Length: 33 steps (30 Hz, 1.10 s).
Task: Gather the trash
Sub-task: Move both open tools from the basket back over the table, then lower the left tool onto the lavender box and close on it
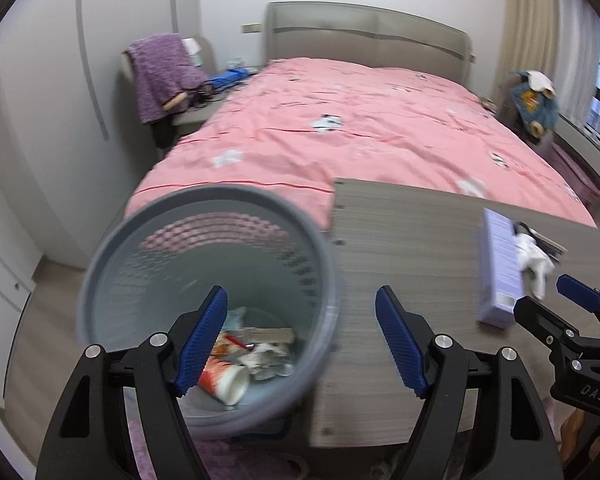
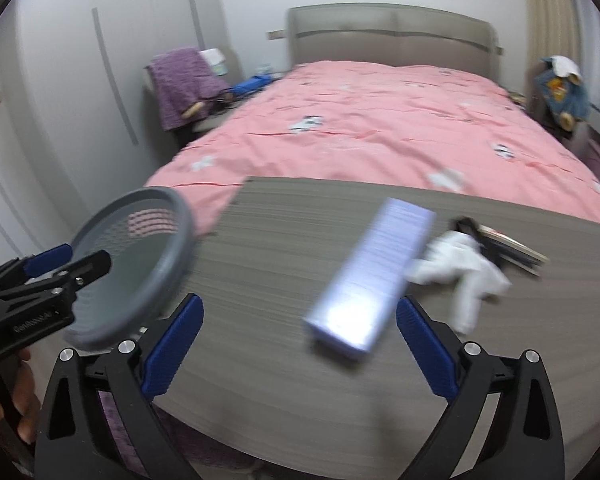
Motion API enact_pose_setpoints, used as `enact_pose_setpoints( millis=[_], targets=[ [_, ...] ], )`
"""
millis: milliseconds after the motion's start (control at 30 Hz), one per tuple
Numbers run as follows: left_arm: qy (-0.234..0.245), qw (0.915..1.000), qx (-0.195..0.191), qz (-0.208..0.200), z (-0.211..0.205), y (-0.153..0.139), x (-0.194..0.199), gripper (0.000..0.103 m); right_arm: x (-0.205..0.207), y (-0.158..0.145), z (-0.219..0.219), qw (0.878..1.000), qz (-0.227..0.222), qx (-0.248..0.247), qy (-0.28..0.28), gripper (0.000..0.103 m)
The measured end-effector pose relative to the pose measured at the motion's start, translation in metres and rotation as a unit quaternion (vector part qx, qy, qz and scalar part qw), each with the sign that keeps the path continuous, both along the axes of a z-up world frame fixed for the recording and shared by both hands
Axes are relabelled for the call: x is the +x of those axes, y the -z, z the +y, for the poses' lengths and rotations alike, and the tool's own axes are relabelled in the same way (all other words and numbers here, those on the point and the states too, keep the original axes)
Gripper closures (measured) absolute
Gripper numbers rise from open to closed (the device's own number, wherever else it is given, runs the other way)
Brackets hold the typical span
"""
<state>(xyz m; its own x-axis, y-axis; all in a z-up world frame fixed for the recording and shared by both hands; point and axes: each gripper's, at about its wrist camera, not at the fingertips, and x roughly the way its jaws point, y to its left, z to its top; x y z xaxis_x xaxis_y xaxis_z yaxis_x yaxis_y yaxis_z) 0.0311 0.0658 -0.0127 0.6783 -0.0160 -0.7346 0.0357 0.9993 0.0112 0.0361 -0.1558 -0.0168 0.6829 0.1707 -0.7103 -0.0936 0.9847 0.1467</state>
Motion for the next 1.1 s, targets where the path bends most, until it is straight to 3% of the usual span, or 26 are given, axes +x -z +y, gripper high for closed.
enact_pose_setpoints(
  millis=[400,733,1100],
  targets=[
    [0.106,0.9935,-0.006,0.039,-0.113,0.012,0.025,0.03,-0.009,0.018,-0.116,0.994,0.006,-0.027,0.102,0.006],
    [0.125,0.9895,-0.002,0.072,-0.174,0.027,0.054,0.03,0.015,0.028,-0.174,0.996,0.02,-0.024,0.078,0.006],
    [0.116,0.9868,0.019,0.112,-0.199,0.056,0.077,0.03,0.022,0.042,-0.186,0.997,0.029,0.011,0.064,0.006]
  ],
)
